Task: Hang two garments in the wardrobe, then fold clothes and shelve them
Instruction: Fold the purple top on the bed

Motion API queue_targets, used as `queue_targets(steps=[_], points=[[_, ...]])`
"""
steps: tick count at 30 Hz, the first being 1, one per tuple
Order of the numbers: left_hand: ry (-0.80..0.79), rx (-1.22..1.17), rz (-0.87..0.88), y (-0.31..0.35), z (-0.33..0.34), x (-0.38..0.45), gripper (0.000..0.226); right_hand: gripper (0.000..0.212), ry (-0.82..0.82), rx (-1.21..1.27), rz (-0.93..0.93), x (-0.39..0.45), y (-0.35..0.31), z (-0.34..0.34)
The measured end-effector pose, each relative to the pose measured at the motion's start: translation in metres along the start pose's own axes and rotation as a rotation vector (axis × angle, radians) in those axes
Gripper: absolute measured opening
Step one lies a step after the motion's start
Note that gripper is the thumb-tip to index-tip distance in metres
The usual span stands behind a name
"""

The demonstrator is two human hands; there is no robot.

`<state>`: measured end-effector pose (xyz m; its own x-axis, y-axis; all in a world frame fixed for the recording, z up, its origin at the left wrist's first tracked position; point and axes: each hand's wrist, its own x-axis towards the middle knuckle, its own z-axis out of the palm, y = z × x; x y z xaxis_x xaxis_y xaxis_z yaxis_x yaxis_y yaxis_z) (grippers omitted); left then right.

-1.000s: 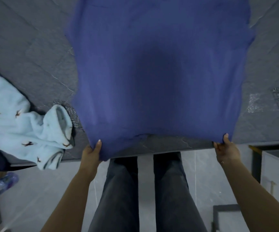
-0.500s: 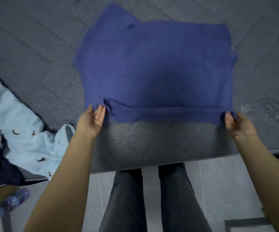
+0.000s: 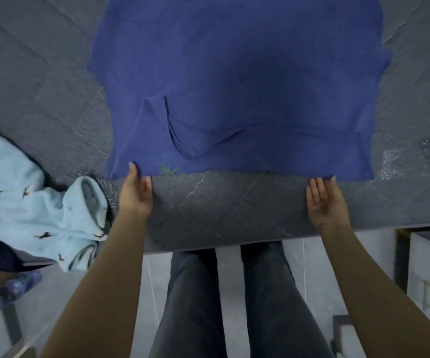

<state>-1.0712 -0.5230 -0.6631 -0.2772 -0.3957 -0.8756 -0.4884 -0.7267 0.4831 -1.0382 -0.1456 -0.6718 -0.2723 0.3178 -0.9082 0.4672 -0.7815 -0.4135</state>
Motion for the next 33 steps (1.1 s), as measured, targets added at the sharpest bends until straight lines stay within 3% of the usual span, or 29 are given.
queue_targets(steps=[4, 7, 12, 16, 19, 21, 22, 25, 28, 31, 33], points=[[0.007, -0.153, 0.02, 0.009, 0.007, 0.012, 0.045, 0.04, -0.01, 0.208, -0.058, 0.015, -0.02, 0.029], [0.084, -0.189, 0.077, 0.01, 0.003, 0.016, 0.047, 0.042, 0.026, 0.208, -0.048, 0.027, -0.039, 0.041], [0.103, -0.084, 0.19, 0.003, -0.029, -0.006, 0.045, 0.045, 0.109, 0.078, -0.113, 0.032, -0.059, 0.005], [0.138, 0.028, 0.119, -0.021, -0.052, -0.021, 0.024, 0.043, 0.163, -0.02, -0.14, 0.03, -0.07, -0.024], [0.195, 0.03, 0.074, -0.028, -0.063, -0.021, 0.034, 0.023, 0.171, -0.084, -0.132, 0.026, -0.073, -0.033], [0.236, 0.058, 0.062, -0.023, -0.065, -0.018, 0.026, 0.029, 0.152, -0.186, -0.136, 0.021, -0.071, -0.035], [0.268, 0.092, 0.07, -0.02, -0.065, -0.017, 0.02, 0.033, 0.155, -0.25, -0.139, 0.017, -0.069, -0.037], [0.4, 0.261, 0.14, -0.018, -0.056, -0.023, 0.026, 0.018, 0.225, -0.494, -0.269, 0.0, -0.056, -0.042], [0.555, 0.708, 0.285, -0.019, -0.031, -0.042, 0.052, 0.031, 0.302, -0.64, -0.53, -0.021, -0.039, -0.041], [0.447, 0.968, 0.613, -0.024, 0.004, -0.066, 0.055, 0.017, 0.175, -0.725, -0.594, -0.032, -0.036, -0.019], [0.257, 1.099, 0.772, -0.032, 0.032, -0.072, 0.045, 0.022, 0.071, -0.923, -0.701, -0.023, -0.05, -0.002]])
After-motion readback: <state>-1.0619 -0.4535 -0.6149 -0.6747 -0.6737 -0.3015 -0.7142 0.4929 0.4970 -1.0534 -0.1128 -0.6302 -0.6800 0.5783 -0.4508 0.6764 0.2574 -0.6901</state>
